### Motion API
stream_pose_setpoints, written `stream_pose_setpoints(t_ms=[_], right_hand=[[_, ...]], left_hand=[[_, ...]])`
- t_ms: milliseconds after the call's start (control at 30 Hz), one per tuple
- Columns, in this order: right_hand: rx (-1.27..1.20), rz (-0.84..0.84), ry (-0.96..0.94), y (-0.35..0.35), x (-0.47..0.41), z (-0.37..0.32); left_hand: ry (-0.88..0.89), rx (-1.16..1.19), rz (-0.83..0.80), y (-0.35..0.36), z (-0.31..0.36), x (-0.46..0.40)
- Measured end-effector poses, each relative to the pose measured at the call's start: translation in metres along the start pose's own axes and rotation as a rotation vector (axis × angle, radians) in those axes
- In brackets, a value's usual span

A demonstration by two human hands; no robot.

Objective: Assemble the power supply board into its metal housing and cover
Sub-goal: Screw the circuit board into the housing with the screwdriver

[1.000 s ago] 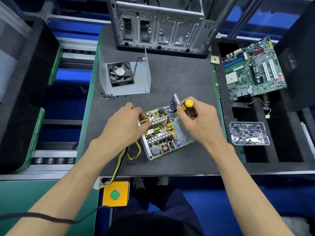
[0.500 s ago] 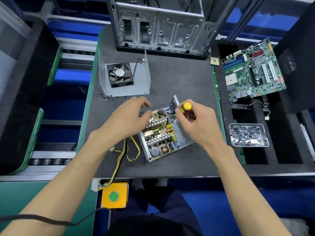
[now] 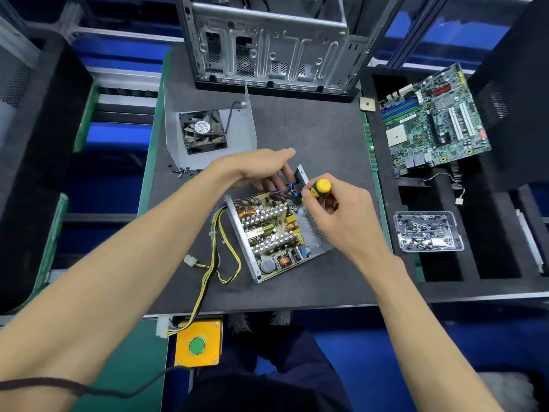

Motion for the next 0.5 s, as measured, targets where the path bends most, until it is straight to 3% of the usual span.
stream_pose_setpoints(t_ms=[500], right_hand=[[-0.023, 0.010, 0.031, 0.000, 0.005, -0.001]], left_hand=[[-0.023, -0.158, 0.042, 0.008, -0.001, -0.024]])
Point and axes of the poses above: each hand's wrist, its own x-axis away from the middle knuckle, its own y-axis out of the palm, z = x × y, the point moved 1 cm from there along -x, towards the middle knuckle, and after that the axes turned 14 degrees about -x, right-handed, at the moved point
